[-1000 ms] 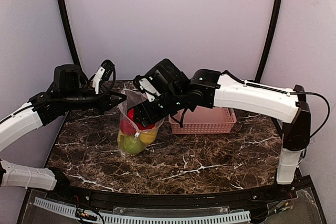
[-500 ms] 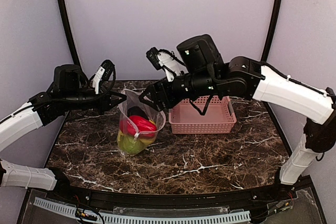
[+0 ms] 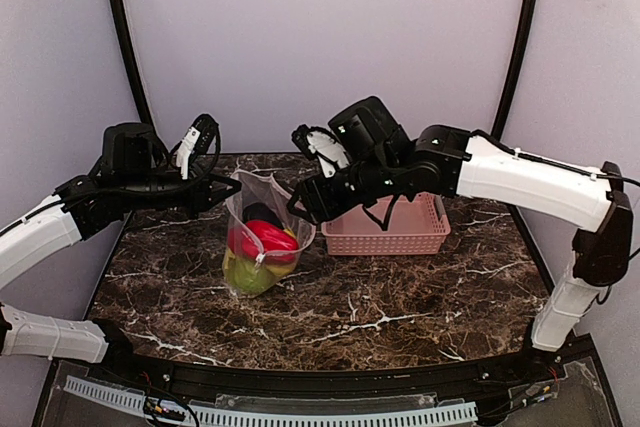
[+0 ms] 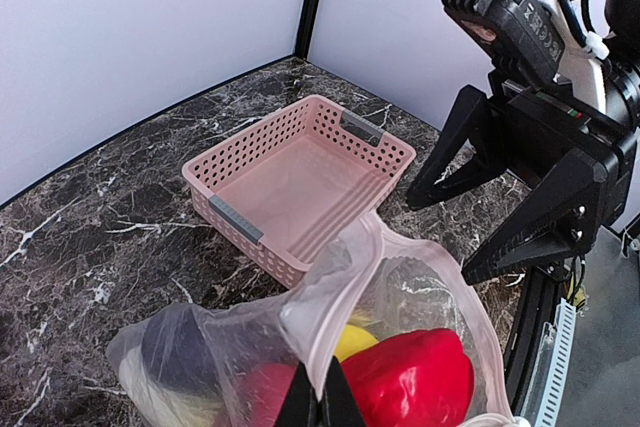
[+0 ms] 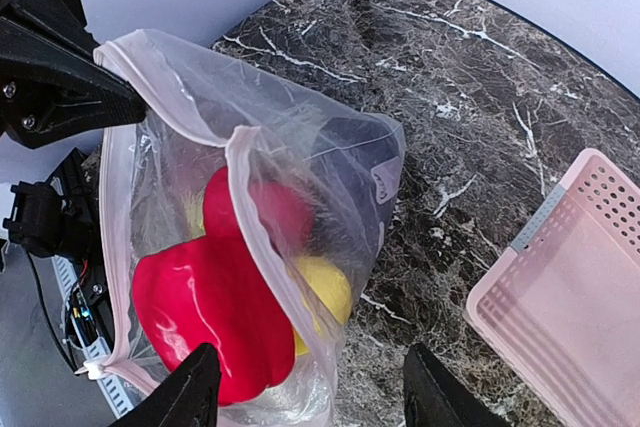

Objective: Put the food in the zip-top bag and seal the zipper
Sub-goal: Pass from the left arm to the right

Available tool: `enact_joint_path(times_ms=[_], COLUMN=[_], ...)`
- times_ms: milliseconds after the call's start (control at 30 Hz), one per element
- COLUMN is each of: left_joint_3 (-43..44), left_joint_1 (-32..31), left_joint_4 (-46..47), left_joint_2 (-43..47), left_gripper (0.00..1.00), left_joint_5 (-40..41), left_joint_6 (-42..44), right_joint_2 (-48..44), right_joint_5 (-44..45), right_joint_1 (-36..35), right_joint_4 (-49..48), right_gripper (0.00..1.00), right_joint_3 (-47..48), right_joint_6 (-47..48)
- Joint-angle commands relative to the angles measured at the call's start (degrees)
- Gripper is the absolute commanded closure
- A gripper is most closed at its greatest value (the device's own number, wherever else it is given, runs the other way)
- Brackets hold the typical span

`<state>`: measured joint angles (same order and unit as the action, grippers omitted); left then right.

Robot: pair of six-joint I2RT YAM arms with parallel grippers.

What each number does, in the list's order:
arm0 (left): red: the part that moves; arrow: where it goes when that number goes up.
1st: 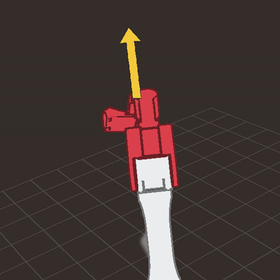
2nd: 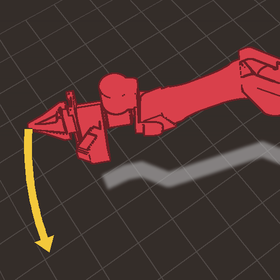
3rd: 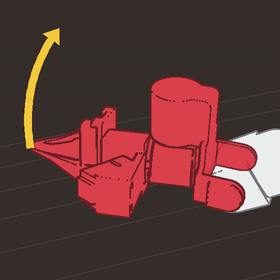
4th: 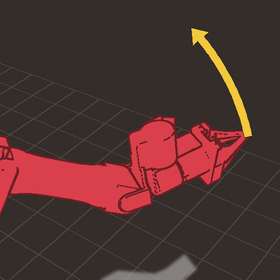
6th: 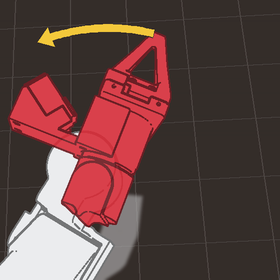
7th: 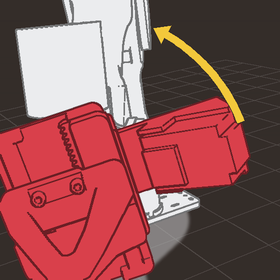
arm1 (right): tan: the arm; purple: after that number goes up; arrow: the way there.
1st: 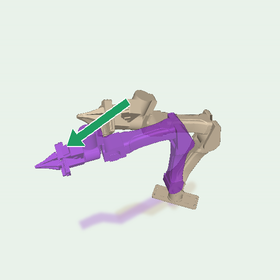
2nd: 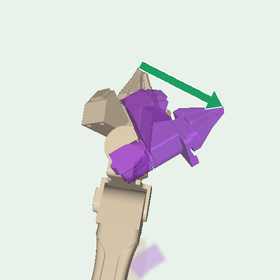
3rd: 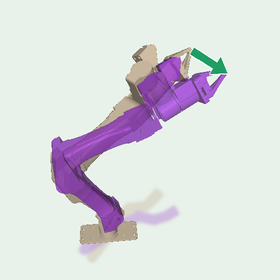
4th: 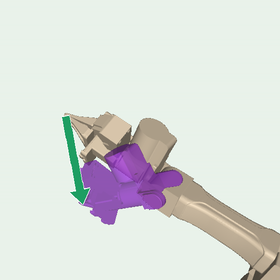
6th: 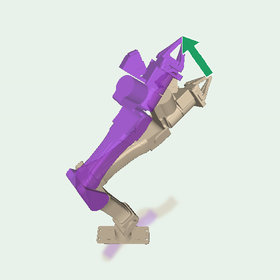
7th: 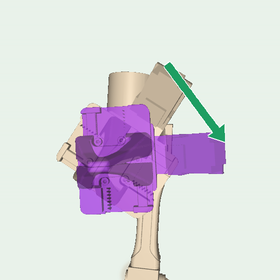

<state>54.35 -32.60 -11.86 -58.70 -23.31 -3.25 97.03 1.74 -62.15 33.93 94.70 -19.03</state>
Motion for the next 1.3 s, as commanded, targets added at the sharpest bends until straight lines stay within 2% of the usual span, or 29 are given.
enact_joint_path(times_ms=[0, 367, 433, 500, 633, 767, 933, 1033, 1100, 1200, 1233, 1267], left_joint_3=[-0.5, -0.4, -0.4, -0.4, -0.2, 1.7, 9.1, 13.0, 15.8, 16.5, 16.2, 16.0], left_joint_1=[0.3, 0.3, 0.3, 0.3, 0.4, 0.3, 0.3, 0.3, 0.2, -0.2, -0.8, -1.1], left_joint_4=[1.7, 1.7, 1.7, 1.7, 1.6, 1.2, -1.3, -3.5, -4.9, -5.7, -5.9, -5.9], left_joint_2=[0.3, 0.4, 0.3, 0.3, 0.1, -1.3, -5.4, -8.6, -10.8, -13.2, -13.4, -13.5], left_gripper=[0.99, 0.99, 0.99, 0.99, 0.99, 0.99, 0.99, 0.99, 0.99, 0.99, 0.95, 0.85], left_joint_5=[-0.6, -0.7, -0.7, -0.7, -0.6, 0.7, -4.8, -9.2, -13.4, -14.6, -14.1, -13.7], left_joint_6=[0.0, 0.0, 0.0, 0.0, 0.3, 0.6, -3.1, -4.8, -6.1, -6.9, -6.9, -6.8], right_joint_2=[1.3, 4.1, 4.4, 4.6, 3.9, 1.1, -4.4, -7.7, -9.8, -12.9, -14.0, -14.9], right_joint_5=[-1.5, 0.0, -0.2, -0.5, -1.5, -5.8, -14.6, -19.0, -19.6, -18.5, -17.0, -15.3], right_joint_1=[0.2, 0.4, 0.4, 0.4, 0.4, 0.3, 0.3, 0.2, 0.1, -0.2, -0.4, -0.7], right_joint_4=[-0.4, -0.2, -0.2, -0.3, -0.4, -0.3, -3.0, -6.5, -9.6, -14.6, -16.1, -17.9], right_gripper=[0.42, 0.55, 0.60, 0.70, 0.99, 1.00, 1.00, 1.00, 1.00, 1.00, 1.00, 1.00], right_joint_3=[0.0, 0.8, 1.2, 1.7, 2.7, 4.2, 3.6, 0.4, -2.2, -7.0, -8.6, -10.5], right_joint_6=[-0.6, 1.1, 1.4, 1.5, 1.6, 1.1, 0.0, -2.2, -4.3, -7.5, -8.8, -10.1])
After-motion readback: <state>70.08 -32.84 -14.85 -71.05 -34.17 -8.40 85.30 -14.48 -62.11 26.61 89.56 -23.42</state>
